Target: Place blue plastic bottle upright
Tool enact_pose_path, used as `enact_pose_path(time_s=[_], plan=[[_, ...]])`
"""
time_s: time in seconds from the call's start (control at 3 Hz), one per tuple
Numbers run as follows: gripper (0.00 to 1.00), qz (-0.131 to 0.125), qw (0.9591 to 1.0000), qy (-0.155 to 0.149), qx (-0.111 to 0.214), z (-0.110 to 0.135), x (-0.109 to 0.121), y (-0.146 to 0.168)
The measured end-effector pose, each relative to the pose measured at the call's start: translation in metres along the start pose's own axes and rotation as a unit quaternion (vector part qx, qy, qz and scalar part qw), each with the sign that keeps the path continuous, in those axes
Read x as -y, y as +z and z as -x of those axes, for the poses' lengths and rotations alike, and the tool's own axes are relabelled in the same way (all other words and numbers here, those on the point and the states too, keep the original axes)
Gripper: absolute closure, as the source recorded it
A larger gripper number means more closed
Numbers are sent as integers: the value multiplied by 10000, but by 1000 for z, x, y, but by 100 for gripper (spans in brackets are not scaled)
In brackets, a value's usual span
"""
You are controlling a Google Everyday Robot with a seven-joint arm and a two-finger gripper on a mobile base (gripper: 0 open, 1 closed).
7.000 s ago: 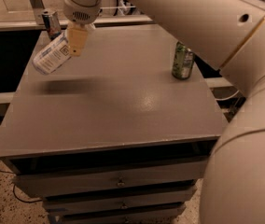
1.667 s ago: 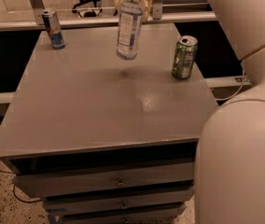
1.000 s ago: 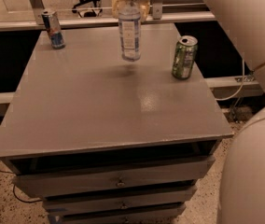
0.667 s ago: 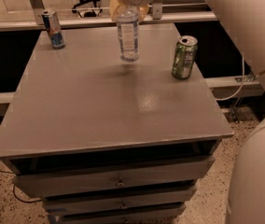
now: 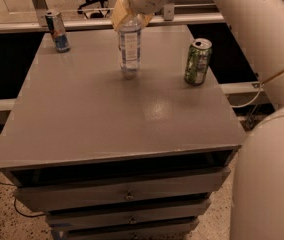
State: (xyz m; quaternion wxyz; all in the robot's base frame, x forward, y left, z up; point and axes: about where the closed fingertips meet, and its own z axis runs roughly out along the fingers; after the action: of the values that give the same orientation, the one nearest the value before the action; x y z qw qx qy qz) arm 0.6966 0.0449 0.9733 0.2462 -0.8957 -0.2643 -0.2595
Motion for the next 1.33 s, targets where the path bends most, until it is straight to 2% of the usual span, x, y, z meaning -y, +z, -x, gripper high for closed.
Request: enact_pose_path(time_s=[0.33, 0.67, 1.0, 1.33], plan=[[100, -304, 9992, -172, 210, 3, 3, 7], [100, -455, 9957, -531, 612, 8, 10, 16], [100, -561, 9904, -870, 916, 16, 14, 23], [100, -665, 9864, -1097, 1023, 20, 16, 29]])
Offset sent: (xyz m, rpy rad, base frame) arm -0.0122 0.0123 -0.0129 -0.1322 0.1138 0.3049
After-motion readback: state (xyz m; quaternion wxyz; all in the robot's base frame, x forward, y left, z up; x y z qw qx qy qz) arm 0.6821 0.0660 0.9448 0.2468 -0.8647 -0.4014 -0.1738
